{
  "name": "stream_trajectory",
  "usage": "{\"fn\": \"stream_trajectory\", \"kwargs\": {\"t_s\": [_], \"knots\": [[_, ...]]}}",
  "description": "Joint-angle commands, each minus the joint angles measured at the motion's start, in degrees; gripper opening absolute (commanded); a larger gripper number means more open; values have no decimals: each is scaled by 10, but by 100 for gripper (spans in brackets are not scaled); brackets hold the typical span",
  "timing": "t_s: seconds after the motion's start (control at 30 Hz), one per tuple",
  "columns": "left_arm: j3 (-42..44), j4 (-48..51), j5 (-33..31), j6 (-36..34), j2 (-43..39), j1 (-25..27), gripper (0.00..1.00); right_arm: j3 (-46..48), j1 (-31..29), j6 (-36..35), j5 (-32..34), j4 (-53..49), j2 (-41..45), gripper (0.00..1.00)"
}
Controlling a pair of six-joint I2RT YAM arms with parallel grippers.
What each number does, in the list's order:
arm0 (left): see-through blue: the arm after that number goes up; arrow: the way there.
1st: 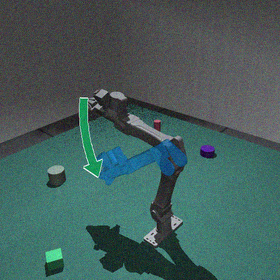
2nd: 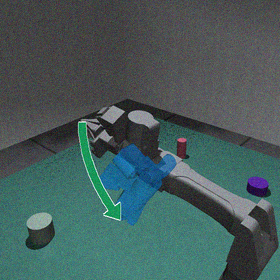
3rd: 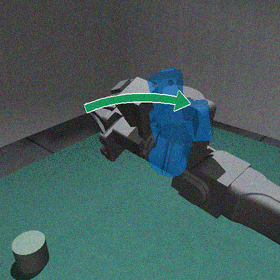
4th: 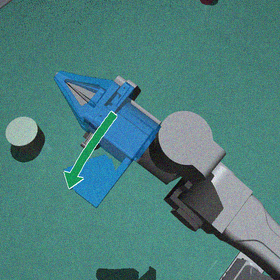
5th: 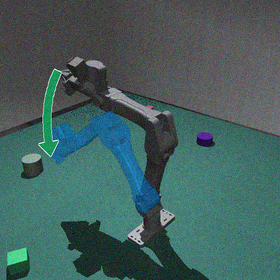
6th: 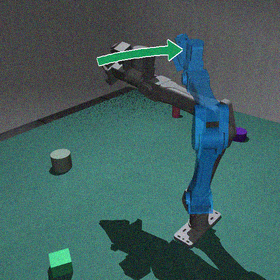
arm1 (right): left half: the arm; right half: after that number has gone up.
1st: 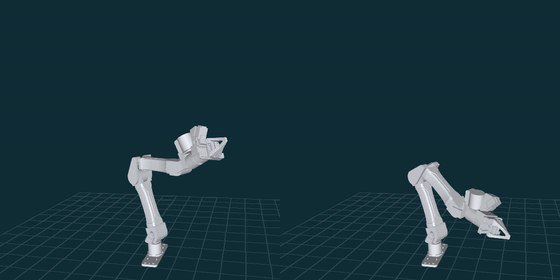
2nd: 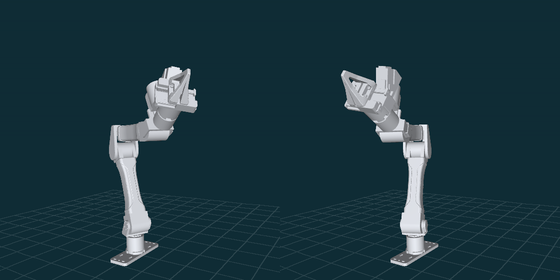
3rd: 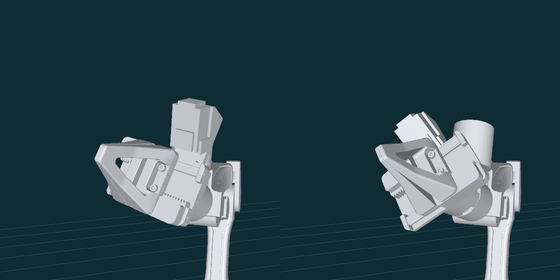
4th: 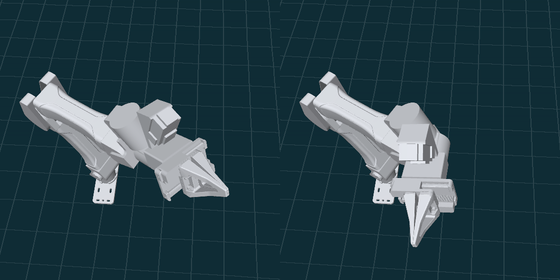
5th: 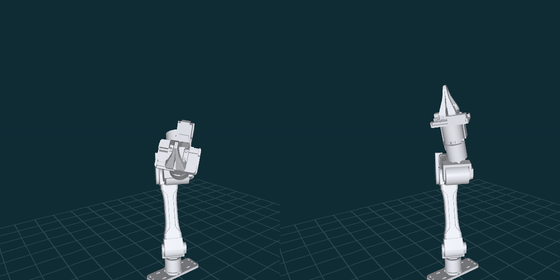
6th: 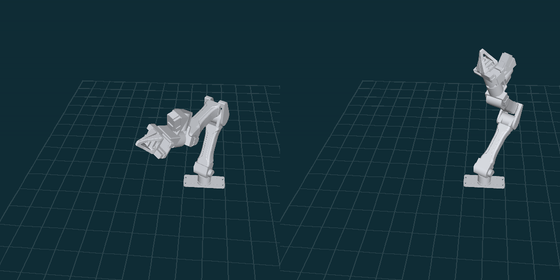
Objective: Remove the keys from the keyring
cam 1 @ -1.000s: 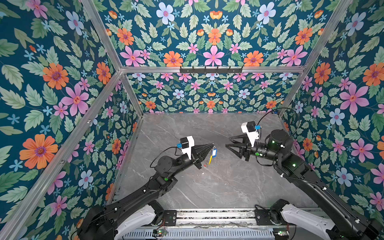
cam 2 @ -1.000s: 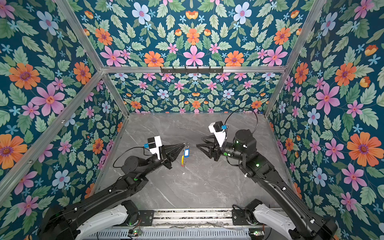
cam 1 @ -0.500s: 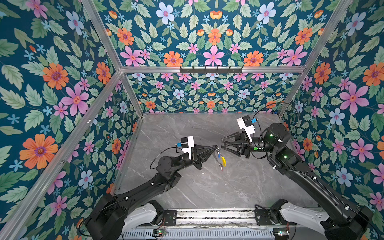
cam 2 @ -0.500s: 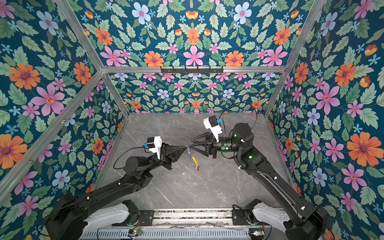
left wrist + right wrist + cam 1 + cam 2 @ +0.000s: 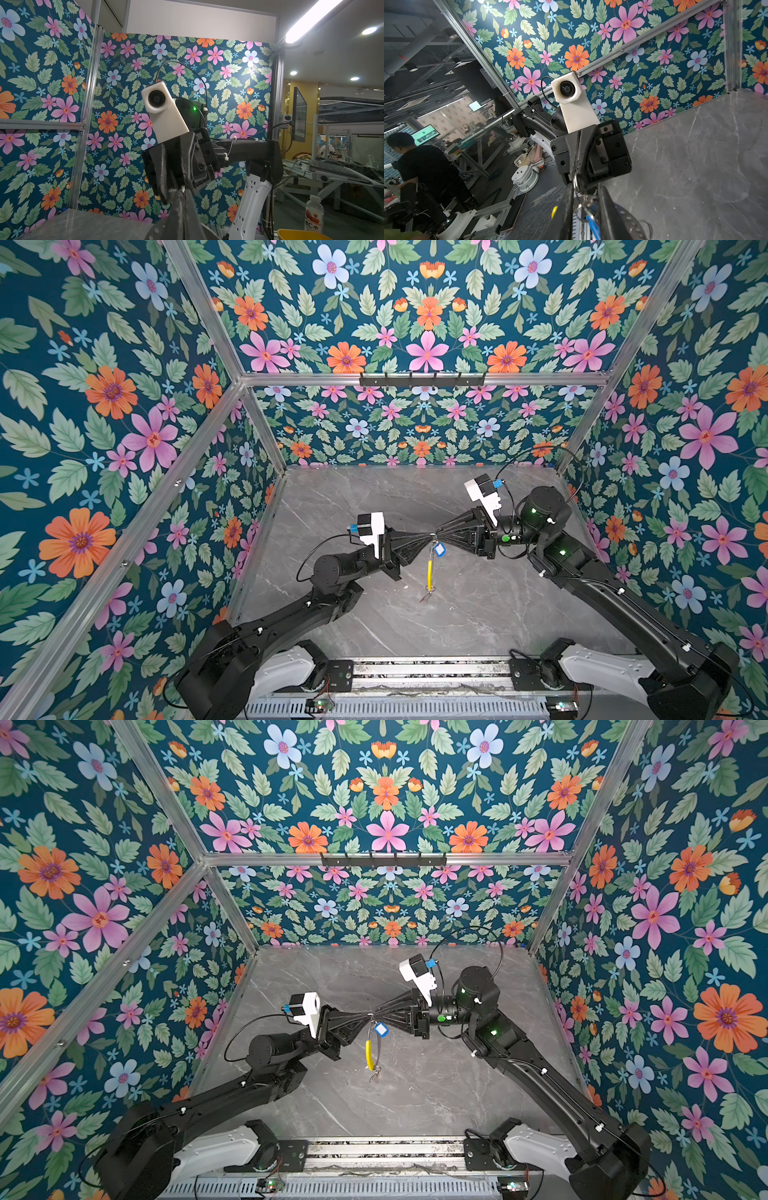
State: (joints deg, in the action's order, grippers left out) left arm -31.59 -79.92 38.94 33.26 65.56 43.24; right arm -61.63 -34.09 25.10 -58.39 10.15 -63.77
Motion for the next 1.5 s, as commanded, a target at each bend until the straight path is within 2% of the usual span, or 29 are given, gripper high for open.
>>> {"fn": "stream_trajectory", "kwargs": {"t_s": [0.0,0.17,0.33,0.5,0.7,0.73,0.8,0.97,1.13,1.33,1.47], "knots": [[-2,-28,4,10,1,0,0,-4,-3,-4,-5,16,-2,19],[1,-28,1,11,1,0,0,-3,-4,-5,-7,13,-1,13],[4,-30,-3,10,2,-1,0,-1,-12,-25,5,-12,2,13],[5,-41,-5,18,9,-2,0,-3,-15,-36,20,-32,4,1],[3,-6,-16,34,-3,-8,0,-8,-15,-54,51,-80,21,0],[-1,15,-13,38,-11,-12,11,-18,-15,-68,61,-112,25,0],[-7,60,-1,49,-25,-24,24,-39,-15,-100,74,-185,30,0],[-29,132,74,79,-44,-42,36,-75,-15,-179,96,-330,37,0],[-76,220,157,87,-29,-42,41,-109,-14,-213,112,-391,28,0],[-109,373,170,31,-48,-42,38,-141,-15,-229,118,-417,20,0],[-117,382,201,36,-42,-42,44,-149,-19,-231,121,-420,13,0]]}}
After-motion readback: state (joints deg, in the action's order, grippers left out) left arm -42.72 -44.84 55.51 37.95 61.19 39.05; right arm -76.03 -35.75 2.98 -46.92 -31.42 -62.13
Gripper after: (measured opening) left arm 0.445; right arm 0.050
